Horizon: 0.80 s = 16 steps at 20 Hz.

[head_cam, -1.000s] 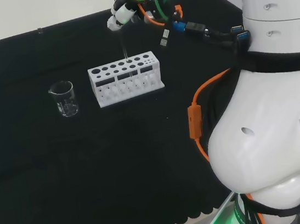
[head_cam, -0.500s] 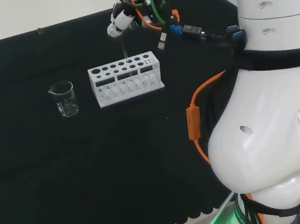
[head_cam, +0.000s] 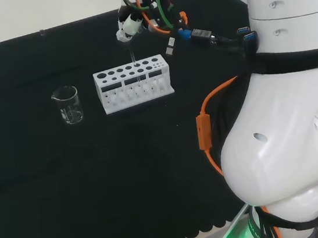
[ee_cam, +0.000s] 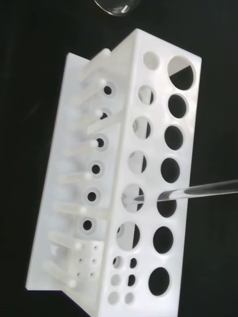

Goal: Take the glass rod from the white test tube rack.

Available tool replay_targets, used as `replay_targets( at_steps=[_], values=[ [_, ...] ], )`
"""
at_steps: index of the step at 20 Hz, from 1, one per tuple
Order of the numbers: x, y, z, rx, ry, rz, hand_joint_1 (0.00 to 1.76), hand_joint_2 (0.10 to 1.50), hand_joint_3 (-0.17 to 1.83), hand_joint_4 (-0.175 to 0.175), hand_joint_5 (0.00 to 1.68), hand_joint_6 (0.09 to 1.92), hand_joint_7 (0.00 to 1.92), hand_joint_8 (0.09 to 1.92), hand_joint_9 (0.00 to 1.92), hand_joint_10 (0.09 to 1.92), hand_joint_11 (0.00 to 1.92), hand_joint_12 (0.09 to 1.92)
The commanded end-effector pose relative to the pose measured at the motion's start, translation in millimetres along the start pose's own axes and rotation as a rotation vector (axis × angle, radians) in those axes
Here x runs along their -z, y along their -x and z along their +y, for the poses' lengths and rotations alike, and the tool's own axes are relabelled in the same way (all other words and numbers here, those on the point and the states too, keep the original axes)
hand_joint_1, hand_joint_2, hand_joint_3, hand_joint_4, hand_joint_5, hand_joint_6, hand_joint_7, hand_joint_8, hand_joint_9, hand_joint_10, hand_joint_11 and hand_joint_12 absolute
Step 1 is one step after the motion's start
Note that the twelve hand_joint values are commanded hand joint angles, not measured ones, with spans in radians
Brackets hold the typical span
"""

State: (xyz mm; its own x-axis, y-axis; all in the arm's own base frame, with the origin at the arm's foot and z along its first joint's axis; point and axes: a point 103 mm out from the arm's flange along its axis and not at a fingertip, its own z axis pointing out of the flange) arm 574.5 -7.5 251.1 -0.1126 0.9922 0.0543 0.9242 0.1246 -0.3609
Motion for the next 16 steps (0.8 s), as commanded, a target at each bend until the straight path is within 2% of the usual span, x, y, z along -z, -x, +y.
replay_targets(
  at_steps=[1, 9, 14, 16],
  values=[
    [0.3, -2.0, 15.4, 0.020, 0.009, -0.017, 0.78, 0.89, 0.49, -0.133, 0.50, 0.86, 0.65, 0.86, 0.86, 0.75, 0.81, 1.23],
    [4.5, 7.3, 29.0, 0.009, 0.017, -0.047, 0.99, 0.84, 0.64, -0.157, 0.60, 0.91, 0.73, 0.85, 0.99, 0.68, 0.95, 1.16],
    [7.5, 10.8, 31.2, 0.016, 0.033, -0.061, 1.14, 0.82, 0.73, -0.175, 0.68, 0.92, 0.88, 0.85, 1.15, 0.59, 1.19, 0.99],
    [8.3, 11.0, 31.6, 0.013, 0.032, -0.059, 1.12, 1.01, 0.40, -0.175, 0.75, 1.17, 0.93, 0.86, 1.20, 0.57, 1.29, 0.92]
  ],
)
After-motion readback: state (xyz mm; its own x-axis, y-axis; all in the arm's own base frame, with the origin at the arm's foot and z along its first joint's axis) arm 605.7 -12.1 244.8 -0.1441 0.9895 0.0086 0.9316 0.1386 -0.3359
